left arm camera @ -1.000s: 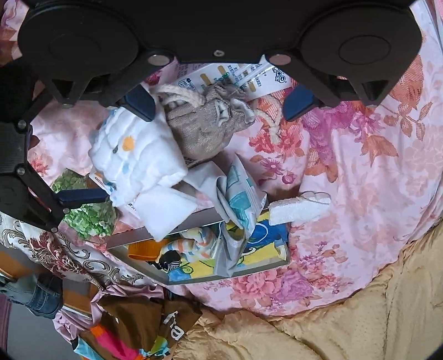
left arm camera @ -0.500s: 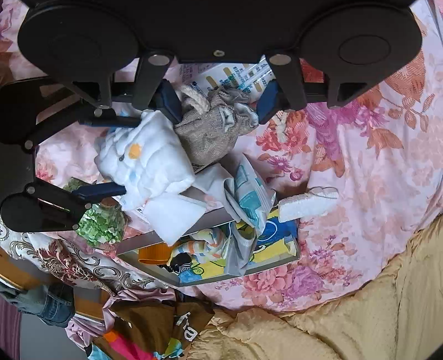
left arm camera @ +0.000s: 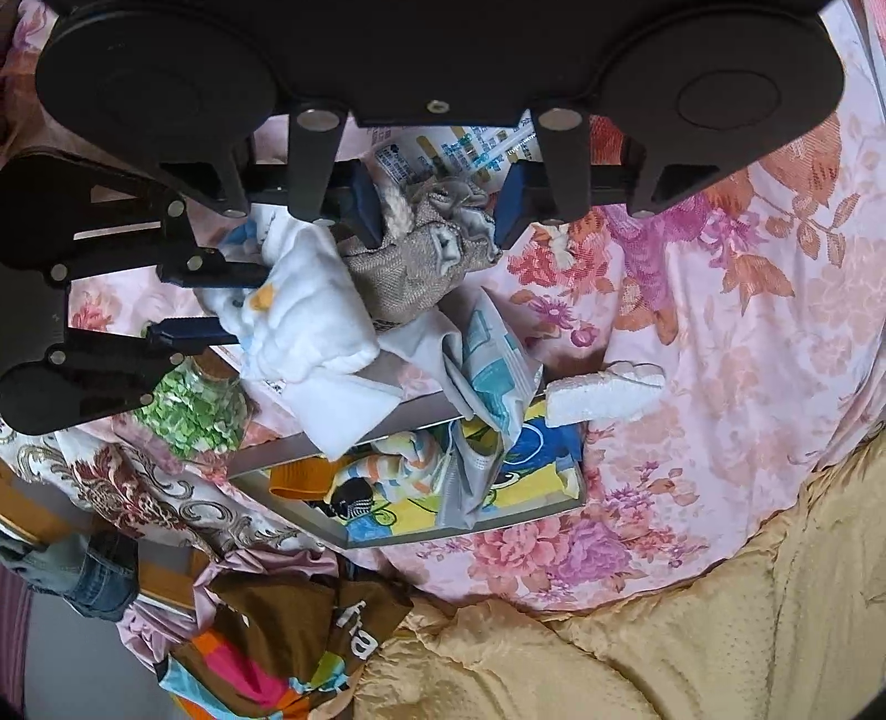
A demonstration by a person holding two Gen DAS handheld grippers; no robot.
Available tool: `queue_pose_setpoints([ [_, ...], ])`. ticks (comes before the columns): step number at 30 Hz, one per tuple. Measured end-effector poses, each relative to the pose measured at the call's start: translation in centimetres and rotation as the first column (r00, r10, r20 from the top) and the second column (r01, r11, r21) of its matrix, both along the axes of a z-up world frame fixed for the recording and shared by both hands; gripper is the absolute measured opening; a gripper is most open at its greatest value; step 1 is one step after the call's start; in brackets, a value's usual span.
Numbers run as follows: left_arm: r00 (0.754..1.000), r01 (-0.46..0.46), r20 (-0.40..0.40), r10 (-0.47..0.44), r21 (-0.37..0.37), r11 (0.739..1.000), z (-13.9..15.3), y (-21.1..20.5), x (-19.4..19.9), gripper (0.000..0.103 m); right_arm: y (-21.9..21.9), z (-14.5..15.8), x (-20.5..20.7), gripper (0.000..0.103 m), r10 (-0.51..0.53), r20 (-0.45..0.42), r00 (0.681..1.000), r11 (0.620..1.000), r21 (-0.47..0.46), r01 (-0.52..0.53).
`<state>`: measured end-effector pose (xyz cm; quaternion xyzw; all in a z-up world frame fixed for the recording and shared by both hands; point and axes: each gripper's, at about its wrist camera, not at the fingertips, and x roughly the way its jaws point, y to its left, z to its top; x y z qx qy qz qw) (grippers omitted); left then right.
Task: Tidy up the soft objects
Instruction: 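Close the right gripper on the muslin cloth while the left closes on the pouch, then carry the muslin cloth with the right gripper while the left carries the pouch over the tray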
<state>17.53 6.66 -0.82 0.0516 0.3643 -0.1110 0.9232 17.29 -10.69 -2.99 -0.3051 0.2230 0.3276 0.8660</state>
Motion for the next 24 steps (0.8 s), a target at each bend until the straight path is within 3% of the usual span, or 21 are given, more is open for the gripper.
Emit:
queue_pose_setpoints([
  [10,0.999,-0.024,0.032,0.026,-0.042,0.999,0.9,0.2,-0.4,0.041,-2.2,2.9,1.3,0.014,-0.101,-0.088,0.991,0.981,0.155,0.114],
  [24,0.989,-0.04,0.136,0.06,-0.149,0.988,3.2,0.4,-2.0,0.04,-5.2,6.8,1.0,0.013,-0.168,0.016,0.986,0.933,0.325,0.153],
])
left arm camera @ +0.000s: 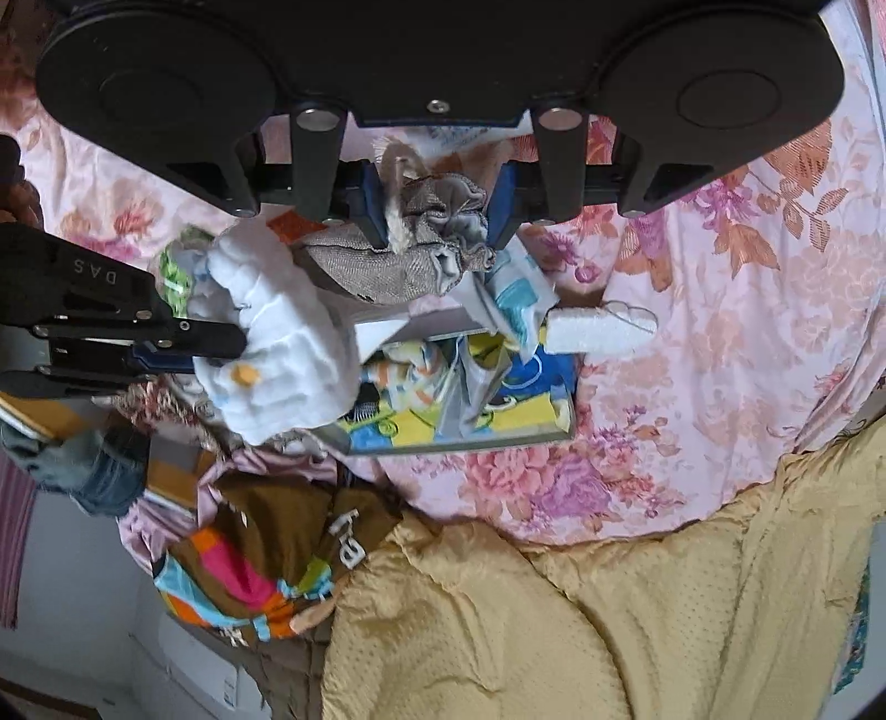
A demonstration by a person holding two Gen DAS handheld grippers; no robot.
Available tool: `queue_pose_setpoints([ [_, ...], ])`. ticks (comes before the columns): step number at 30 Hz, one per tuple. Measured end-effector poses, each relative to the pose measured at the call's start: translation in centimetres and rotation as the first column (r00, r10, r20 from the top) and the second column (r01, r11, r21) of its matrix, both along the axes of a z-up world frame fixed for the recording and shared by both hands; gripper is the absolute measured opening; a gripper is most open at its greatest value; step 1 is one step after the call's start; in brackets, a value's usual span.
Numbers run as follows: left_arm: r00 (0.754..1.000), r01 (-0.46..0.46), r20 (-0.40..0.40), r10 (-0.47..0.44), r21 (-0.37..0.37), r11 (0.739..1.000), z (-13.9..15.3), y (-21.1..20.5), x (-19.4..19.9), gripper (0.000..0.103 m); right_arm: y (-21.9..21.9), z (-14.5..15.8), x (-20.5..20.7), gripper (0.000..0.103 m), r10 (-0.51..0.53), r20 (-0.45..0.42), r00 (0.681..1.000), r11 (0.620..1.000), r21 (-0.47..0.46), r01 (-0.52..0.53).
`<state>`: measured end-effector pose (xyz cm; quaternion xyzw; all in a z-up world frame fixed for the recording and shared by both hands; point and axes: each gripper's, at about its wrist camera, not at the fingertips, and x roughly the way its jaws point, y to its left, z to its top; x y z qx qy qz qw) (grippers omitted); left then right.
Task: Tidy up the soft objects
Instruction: 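Carry the muslin cloth with the right gripper while the left carries the pouch over the tray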
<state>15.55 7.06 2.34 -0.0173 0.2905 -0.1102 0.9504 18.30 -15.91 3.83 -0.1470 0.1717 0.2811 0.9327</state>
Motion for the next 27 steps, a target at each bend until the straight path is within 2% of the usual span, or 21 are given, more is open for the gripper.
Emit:
queue_pose_setpoints([
  [7,0.998,-0.033,0.053,0.036,-0.047,0.998,0.9,0.4,-0.4,0.039,-1.4,1.3,0.3,0.013,-0.064,0.084,0.994,0.997,0.056,0.059],
  [13,0.995,-0.045,0.087,0.054,-0.103,0.994,1.8,0.6,-0.7,0.039,-4.1,3.1,1.8,0.013,-0.138,0.11,0.984,0.985,0.118,0.125],
  [18,0.985,-0.128,0.091,0.147,-0.189,0.974,3.3,1.0,0.6,0.039,-6.1,3.7,3.8,0.013,-0.189,0.093,0.978,0.971,0.169,0.171],
  [27,0.972,-0.192,0.097,0.214,-0.2,0.961,4.0,-0.4,6.0,0.039,-7.6,2.8,8.1,0.013,-0.218,0.011,0.976,0.945,0.253,0.208],
])
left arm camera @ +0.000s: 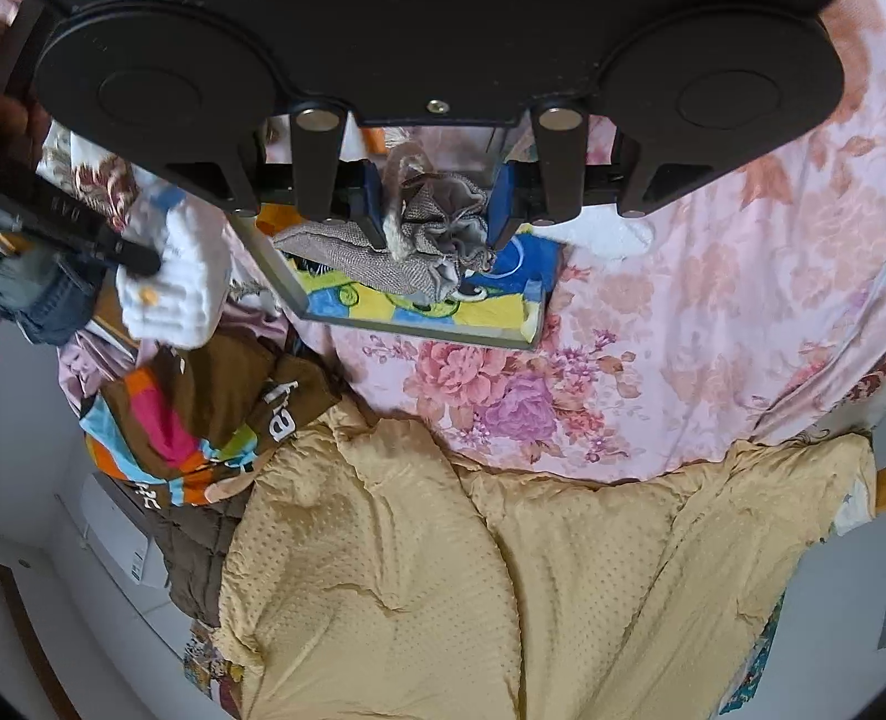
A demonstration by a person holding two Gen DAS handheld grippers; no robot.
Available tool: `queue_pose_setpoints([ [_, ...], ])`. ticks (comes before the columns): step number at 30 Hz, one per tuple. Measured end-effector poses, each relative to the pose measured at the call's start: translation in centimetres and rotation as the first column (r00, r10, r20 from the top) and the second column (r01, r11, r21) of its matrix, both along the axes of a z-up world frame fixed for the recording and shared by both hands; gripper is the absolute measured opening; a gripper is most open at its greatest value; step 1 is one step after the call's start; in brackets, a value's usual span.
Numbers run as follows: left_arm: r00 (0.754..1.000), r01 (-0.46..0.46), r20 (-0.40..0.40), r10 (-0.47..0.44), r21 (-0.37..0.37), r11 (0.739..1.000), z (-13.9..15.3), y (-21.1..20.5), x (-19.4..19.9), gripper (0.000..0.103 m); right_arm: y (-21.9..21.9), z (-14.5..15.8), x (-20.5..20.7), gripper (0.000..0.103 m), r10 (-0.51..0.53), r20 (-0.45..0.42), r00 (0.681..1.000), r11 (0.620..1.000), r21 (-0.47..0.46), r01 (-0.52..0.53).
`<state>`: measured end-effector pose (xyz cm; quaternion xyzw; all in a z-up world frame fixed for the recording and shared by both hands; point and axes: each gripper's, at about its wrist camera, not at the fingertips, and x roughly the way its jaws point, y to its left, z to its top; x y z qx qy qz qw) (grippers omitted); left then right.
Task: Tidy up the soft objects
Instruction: 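Carry the muslin cloth with the right gripper while the left carries the pouch over the tray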
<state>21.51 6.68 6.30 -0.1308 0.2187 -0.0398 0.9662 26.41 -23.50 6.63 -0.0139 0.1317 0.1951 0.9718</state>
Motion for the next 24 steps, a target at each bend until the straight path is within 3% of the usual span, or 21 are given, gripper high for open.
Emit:
queue_pose_setpoints([
  [10,1.0,-0.009,0.017,0.009,0.014,1.0,0.4,-3.1,9.0,0.04,1.3,-0.6,6.2,0.013,-0.025,-0.028,0.999,0.999,0.043,0.026],
  [16,0.999,-0.021,-0.032,0.023,0.051,0.998,-0.9,-4.6,14.3,0.04,2.5,-1.1,10.4,0.013,-0.034,-0.047,0.998,0.999,0.037,0.036],
  [24,0.995,-0.027,-0.091,0.035,0.085,0.996,-3.4,-5.4,17.8,0.04,2.8,-3.6,13.7,0.013,-0.072,-0.136,0.988,0.996,0.038,0.078],
])
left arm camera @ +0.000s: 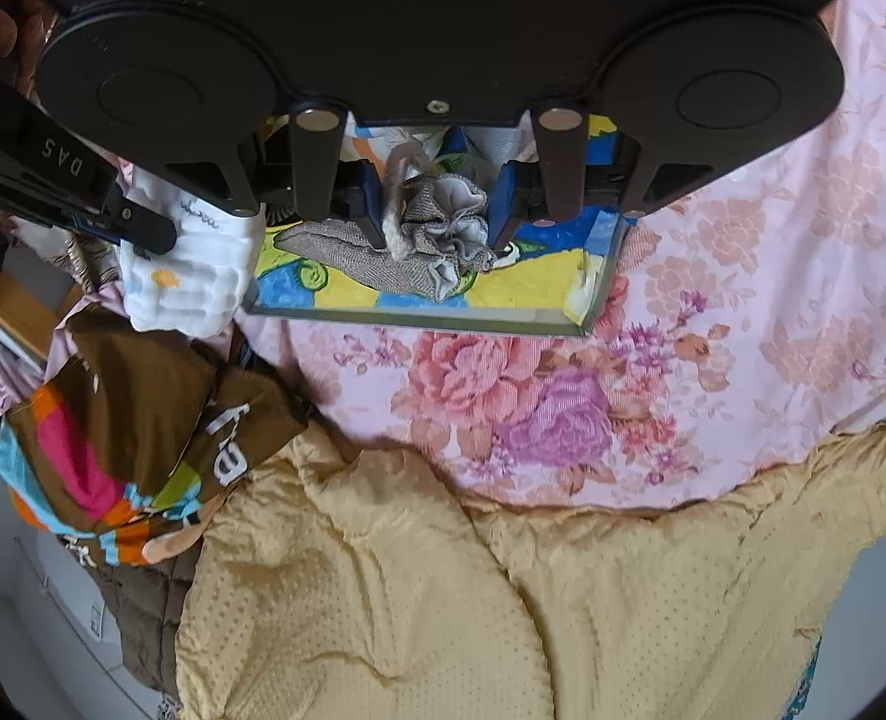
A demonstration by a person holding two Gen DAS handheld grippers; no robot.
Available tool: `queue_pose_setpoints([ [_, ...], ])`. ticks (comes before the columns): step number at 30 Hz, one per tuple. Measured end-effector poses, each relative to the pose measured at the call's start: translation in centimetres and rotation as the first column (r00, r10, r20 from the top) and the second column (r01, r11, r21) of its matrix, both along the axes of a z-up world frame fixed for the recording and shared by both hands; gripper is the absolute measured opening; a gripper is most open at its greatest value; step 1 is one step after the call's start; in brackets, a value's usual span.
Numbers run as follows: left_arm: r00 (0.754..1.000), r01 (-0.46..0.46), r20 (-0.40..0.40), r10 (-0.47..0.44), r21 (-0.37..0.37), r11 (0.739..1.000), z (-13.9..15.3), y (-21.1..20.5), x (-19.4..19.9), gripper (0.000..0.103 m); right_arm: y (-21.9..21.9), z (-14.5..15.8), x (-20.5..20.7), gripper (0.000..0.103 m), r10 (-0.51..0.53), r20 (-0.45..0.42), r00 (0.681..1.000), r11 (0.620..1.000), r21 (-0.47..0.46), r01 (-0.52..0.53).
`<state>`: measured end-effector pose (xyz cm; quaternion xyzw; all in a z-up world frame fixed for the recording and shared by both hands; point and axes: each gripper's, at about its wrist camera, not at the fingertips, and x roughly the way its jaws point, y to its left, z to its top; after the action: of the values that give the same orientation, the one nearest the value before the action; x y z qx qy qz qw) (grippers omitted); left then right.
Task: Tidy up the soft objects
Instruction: 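Carry the muslin cloth with the right gripper while the left carries the pouch over the tray, then lower the muslin cloth into the tray and open the right gripper while the left releases the pouch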
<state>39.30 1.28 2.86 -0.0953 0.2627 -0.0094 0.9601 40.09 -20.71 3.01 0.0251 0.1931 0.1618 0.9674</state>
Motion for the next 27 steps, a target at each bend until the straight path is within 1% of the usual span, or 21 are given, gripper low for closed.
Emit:
queue_pose_setpoints([
  [4,1.0,-0.001,-0.021,0.001,0.008,1.0,-0.9,0.0,0.6,0.04,0.4,-0.7,1.0,0.013,-0.007,-0.027,1.0,1.0,0.021,0.008],
  [11,0.999,-0.001,-0.035,0.002,0.023,1.0,-1.9,0.2,1.3,0.04,1.6,-1.8,2.0,0.014,0.011,-0.07,0.998,1.0,0.017,-0.009],
  [17,0.999,-0.006,-0.041,0.007,0.023,1.0,-2.3,0.2,1.9,0.04,2.0,-2.2,2.4,0.015,0.012,-0.085,0.996,1.0,0.018,-0.01],
  [21,0.999,-0.006,-0.043,0.007,0.025,1.0,-2.4,0.1,2.1,0.041,2.0,-2.4,2.5,0.018,0.014,-0.094,0.995,1.0,0.019,-0.012],
  [27,0.998,-0.014,-0.056,0.015,0.024,1.0,-2.6,0.1,2.3,0.044,2.0,-2.7,2.5,0.026,0.016,-0.104,0.994,1.0,0.021,-0.013],
])
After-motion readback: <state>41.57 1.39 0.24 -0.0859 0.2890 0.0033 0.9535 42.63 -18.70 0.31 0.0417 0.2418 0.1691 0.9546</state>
